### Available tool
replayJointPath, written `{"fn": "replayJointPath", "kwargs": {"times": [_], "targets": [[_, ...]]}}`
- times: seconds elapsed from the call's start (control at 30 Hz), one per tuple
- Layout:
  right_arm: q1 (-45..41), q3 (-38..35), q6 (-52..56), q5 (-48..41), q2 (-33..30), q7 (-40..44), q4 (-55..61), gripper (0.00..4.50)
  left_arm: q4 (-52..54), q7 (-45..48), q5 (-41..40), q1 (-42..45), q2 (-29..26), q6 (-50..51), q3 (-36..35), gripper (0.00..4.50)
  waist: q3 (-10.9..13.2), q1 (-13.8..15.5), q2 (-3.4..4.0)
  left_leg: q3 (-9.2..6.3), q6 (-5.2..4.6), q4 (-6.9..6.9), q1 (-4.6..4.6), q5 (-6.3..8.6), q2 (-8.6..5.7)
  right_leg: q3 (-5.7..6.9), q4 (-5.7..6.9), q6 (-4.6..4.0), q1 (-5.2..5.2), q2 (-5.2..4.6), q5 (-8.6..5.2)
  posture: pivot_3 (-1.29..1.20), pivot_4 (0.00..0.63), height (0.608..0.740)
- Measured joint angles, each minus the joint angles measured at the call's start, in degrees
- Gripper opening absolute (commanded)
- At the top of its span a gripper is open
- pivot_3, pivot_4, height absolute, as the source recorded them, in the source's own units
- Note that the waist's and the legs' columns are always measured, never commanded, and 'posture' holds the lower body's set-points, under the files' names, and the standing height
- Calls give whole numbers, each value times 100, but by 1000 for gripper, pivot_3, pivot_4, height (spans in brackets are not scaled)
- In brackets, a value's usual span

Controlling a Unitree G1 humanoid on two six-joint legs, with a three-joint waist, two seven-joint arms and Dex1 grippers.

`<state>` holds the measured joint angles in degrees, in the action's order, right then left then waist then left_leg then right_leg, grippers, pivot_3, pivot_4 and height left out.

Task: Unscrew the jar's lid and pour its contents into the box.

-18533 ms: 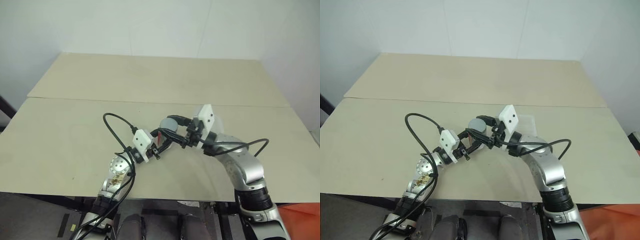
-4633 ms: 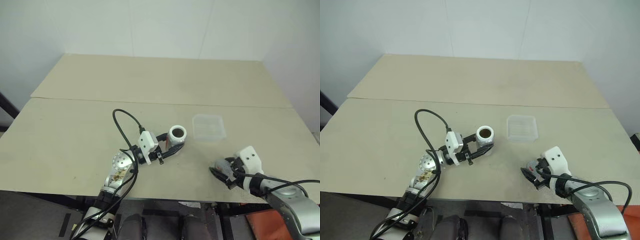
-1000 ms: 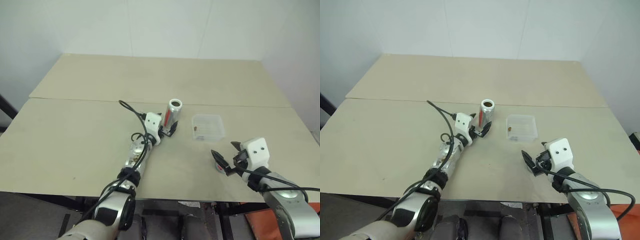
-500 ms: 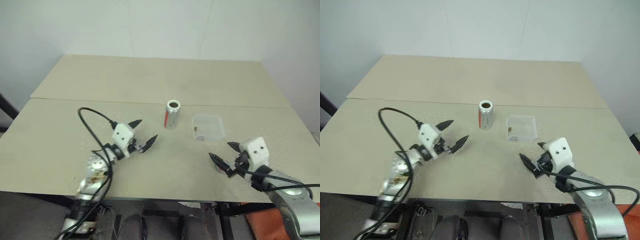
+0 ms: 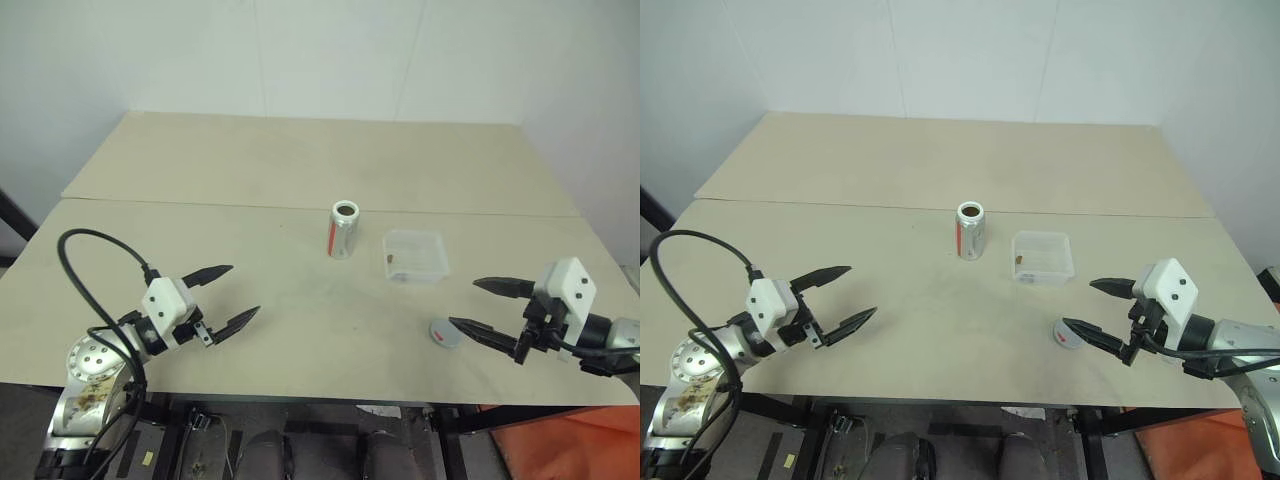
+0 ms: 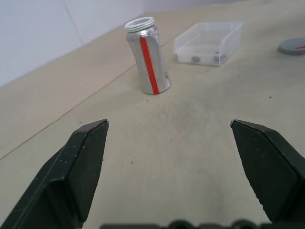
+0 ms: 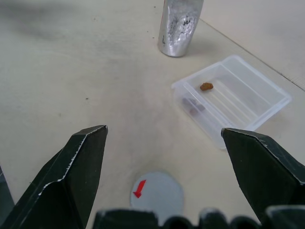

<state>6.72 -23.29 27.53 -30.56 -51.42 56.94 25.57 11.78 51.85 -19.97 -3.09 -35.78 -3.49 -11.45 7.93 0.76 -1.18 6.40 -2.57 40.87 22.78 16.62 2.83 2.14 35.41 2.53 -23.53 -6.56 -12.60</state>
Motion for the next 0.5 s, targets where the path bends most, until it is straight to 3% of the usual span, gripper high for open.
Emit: {"fn": "replayJointPath", "kwargs": {"times": [0.37, 0.5], "targets": [[-157, -180, -478, 240, -619, 767, -581, 4500, -184, 465, -29, -402, -958, -103, -680, 4473, 0, -12, 1, 2, 2, -10, -7, 0, 5, 2, -12, -4, 5, 1, 0, 0, 150, 740], [-415, 71, -497, 253, -707, 918, -561, 4500, -613, 561, -26, -370, -1357, 216, -884, 4473, 2, -21, 3, 5, 1, -11, -10, 0, 5, 2, -16, -5, 6, 0, -1, 0, 150, 740]]}}
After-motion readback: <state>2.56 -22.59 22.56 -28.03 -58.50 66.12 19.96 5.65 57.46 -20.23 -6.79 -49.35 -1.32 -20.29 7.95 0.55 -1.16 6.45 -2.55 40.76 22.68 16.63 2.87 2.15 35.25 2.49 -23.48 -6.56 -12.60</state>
